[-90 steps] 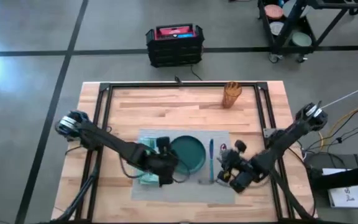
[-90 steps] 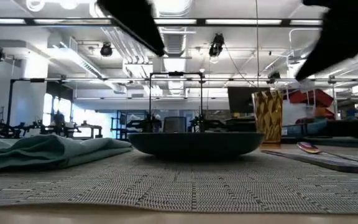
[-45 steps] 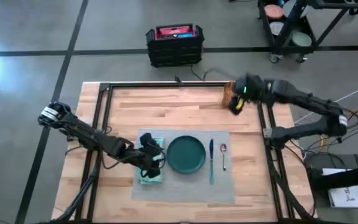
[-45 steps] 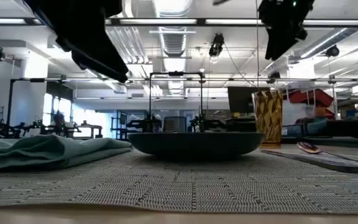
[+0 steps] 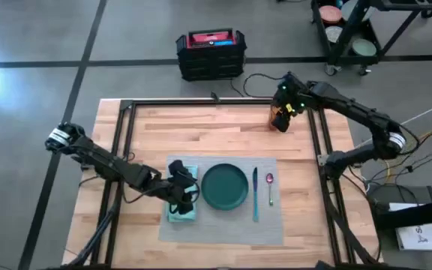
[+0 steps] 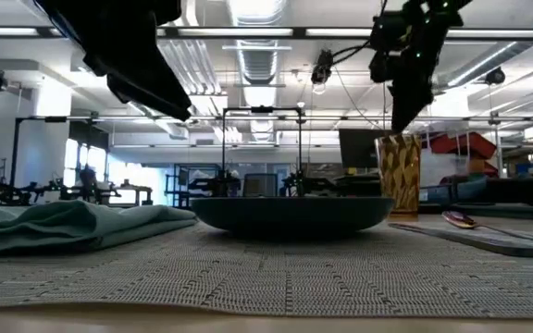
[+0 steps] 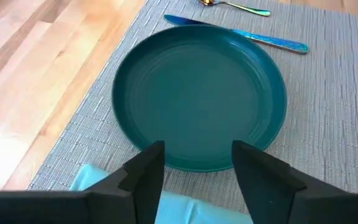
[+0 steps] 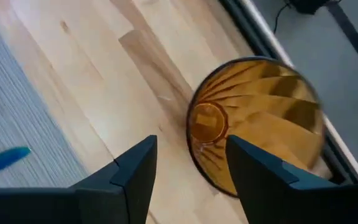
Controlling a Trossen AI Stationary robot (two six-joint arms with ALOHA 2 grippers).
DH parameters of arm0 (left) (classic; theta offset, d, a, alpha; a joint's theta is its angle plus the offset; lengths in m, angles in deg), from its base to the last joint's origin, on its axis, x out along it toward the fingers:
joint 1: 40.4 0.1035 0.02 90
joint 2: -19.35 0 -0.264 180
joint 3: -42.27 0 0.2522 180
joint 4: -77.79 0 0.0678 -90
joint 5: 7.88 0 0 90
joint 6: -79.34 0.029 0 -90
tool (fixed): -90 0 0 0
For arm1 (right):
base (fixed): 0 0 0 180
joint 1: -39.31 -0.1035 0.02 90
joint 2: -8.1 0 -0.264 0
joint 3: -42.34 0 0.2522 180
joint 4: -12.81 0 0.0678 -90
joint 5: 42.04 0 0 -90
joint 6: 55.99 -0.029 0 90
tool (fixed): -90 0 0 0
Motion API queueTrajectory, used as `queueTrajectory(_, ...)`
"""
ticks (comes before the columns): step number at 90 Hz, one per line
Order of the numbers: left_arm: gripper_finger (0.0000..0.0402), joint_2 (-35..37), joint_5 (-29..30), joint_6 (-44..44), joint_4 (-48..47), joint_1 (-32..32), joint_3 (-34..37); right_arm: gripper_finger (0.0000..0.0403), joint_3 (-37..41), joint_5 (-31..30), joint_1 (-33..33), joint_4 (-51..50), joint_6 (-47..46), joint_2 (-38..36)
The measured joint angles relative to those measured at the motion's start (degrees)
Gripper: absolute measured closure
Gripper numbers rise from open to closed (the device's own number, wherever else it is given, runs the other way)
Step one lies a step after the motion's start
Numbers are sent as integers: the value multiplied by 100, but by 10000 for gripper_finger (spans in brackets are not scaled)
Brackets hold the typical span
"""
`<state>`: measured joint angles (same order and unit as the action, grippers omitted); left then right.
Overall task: Set table place
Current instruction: Move the brown cup to the top right of the gray tablemat
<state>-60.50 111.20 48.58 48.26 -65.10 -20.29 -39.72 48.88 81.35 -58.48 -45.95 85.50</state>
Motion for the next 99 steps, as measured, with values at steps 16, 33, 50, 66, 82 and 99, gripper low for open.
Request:
queueTrajectory(16, 241, -2, 0, 0, 2, -1, 0, 245, 7, -197, 1, -1, 78, 380)
queueTrajectory(33, 253, -2, -2, 2, 0, 0, 0, 312, 9, -254, -13, 4, 337, 520)
queueTrajectory(50, 268, -4, -2, 4, 26, -1, 0, 394, 19, -405, -114, -55, 491, 484)
queueTrajectory(66, 284, -7, -2, 12, 31, 0, 0, 400, 20, -352, -764, -408, 428, 260)
queueTrajectory(82, 287, -9, -3, 60, 32, -1, 0, 401, 20, -345, -1683, -816, -41, 181)
queueTrajectory(99, 287, -9, -2, 109, 33, -1, 0, 402, 26, -342, -2401, -806, -380, 182)
